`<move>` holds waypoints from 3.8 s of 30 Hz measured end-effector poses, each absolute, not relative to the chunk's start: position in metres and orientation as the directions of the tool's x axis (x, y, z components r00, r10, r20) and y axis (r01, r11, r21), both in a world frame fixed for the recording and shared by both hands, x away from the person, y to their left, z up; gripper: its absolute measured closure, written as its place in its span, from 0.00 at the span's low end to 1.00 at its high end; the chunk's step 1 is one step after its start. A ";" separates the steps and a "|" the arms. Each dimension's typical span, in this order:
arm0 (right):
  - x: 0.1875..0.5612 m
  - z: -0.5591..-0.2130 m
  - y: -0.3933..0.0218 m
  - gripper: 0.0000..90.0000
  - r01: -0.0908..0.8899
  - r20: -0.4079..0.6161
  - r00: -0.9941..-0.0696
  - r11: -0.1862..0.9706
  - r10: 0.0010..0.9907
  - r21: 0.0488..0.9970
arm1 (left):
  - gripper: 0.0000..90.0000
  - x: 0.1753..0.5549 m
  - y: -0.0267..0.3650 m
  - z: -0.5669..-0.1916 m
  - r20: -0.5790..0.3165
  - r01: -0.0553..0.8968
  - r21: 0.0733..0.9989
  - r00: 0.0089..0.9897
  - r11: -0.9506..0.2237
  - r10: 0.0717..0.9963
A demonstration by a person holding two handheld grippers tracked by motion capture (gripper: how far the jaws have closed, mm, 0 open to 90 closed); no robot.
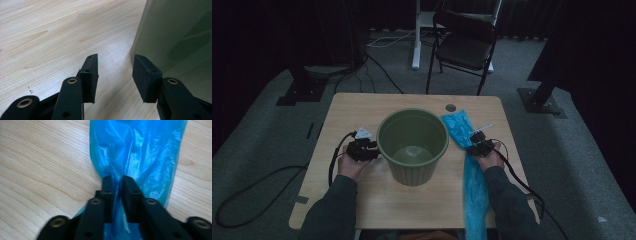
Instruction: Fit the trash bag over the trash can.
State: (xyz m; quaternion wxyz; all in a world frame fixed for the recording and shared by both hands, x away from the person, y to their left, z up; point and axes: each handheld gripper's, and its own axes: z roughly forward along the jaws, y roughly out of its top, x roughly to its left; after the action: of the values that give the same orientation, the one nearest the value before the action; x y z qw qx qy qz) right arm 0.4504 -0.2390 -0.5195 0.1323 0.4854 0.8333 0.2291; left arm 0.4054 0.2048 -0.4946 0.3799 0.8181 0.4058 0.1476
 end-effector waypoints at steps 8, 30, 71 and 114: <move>0.447 -0.519 -0.241 1.00 0.727 -0.012 -0.508 0.436 0.861 0.530 | 0.62 0.406 0.205 -0.493 -0.078 0.550 0.747 0.631 -0.374 0.771; 0.431 -0.458 -0.260 1.00 0.578 0.003 -0.650 0.491 0.760 0.652 | 0.65 0.406 0.194 -0.490 -0.112 0.542 0.759 0.653 -0.360 0.749; 0.402 -0.359 -0.232 0.99 0.275 -0.152 -0.814 0.603 0.560 0.749 | 0.65 0.404 0.194 -0.487 -0.108 0.531 0.771 0.654 -0.352 0.749; 0.385 -0.346 -0.211 0.99 0.148 -0.120 -0.928 0.647 0.352 0.748 | 0.60 0.387 0.199 -0.445 -0.114 0.455 0.843 0.673 -0.288 0.731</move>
State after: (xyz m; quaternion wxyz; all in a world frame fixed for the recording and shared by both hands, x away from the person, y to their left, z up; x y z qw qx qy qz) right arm 0.3854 -0.2109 -0.3457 0.1284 0.1392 0.8982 0.3967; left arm 0.3869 0.1986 -0.4446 0.4634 0.7885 0.3760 0.1489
